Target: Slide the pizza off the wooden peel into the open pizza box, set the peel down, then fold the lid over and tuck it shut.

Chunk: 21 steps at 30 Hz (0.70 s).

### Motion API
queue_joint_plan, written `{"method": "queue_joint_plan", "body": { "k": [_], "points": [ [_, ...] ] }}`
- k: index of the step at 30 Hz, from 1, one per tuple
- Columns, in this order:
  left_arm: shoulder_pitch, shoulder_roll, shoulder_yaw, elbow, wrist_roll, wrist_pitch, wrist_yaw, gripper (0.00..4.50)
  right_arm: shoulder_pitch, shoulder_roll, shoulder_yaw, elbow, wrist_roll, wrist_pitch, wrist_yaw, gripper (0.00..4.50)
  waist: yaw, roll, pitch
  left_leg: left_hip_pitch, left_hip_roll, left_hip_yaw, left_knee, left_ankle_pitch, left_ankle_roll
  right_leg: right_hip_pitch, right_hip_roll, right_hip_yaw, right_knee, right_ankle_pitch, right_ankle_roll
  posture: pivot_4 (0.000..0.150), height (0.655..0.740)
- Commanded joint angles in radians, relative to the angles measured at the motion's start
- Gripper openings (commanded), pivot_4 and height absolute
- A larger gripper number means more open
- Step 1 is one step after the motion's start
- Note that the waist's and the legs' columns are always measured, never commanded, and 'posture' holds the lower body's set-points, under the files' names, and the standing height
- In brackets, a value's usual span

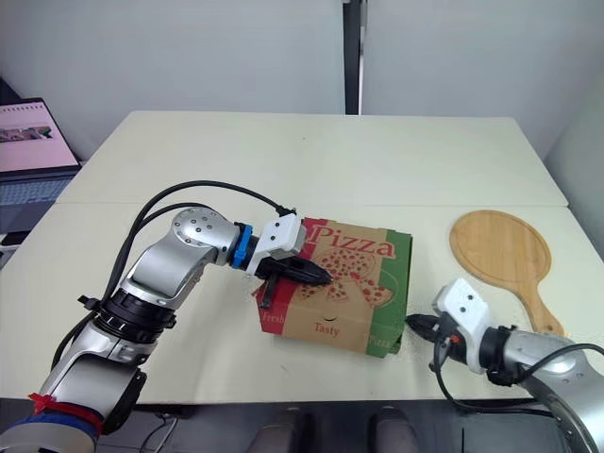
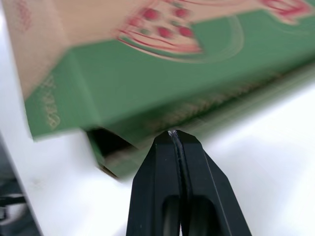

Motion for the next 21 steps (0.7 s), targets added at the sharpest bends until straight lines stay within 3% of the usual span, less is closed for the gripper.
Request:
{"method": "queue_joint_plan", "body": {
  "k": [1, 7, 11, 17, 21],
  "points": [
    [-0.004, 0.007, 0.015, -0.017, 0.002, -0.015, -0.005, 0.00, 0.018, -0.062, -0.156, -0.009, 0.017, -0.026, 0.065, 0.99, 0.000, 0.000, 0.000, 0.000, 0.000, 0.000, 0.000, 0.000, 0.000, 0.000, 0.000, 0.000, 0.000, 0.000, 0.000, 0.150, 0.7400],
    [-0.010, 0.008, 0.021, -0.008, -0.002, -0.018, -0.009, 0.00, -0.036, -0.120, -0.257, -0.089, 0.199, 0.064, 0.122, 3.13, -0.001, 0.000, 0.000, 0.000, 0.001, 0.000, 0.000, 0.000, 0.000, 0.000, 0.000, 0.000, 0.000, 0.000, 0.000, 0.150, 0.7400],
    [-0.019, 0.003, 0.023, -0.002, -0.004, -0.021, -0.011, 0.00, -0.126, -0.126, -0.053, -0.197, 0.161, 0.047, 0.056, 4.45, -0.001, 0.000, 0.000, 0.000, 0.001, 0.000, 0.000, 0.000, 0.000, 0.000, 0.000, 0.000, 0.000, 0.000, 0.000, 0.150, 0.7400],
    [-0.019, 0.002, 0.022, -0.004, -0.009, -0.025, -0.015, 0.00, -0.202, -0.119, 0.174, -0.168, -0.004, -0.022, -0.011, 4.45, 0.000, 0.000, 0.000, -0.001, 0.000, 0.000, 0.000, 0.000, 0.000, 0.000, 0.000, 0.000, 0.000, 0.000, 0.000, 0.150, 0.7400],
    [-0.018, 0.002, 0.023, -0.010, -0.012, -0.021, -0.017, 0.00, -0.235, -0.113, 0.239, -0.114, -0.098, -0.078, -0.022, 4.45, 0.000, 0.000, 0.000, 0.000, 0.000, 0.000, 0.000, 0.000, 0.000, 0.000, 0.000, 0.000, 0.000, 0.000, 0.000, 0.150, 0.7400]
  ]
}}
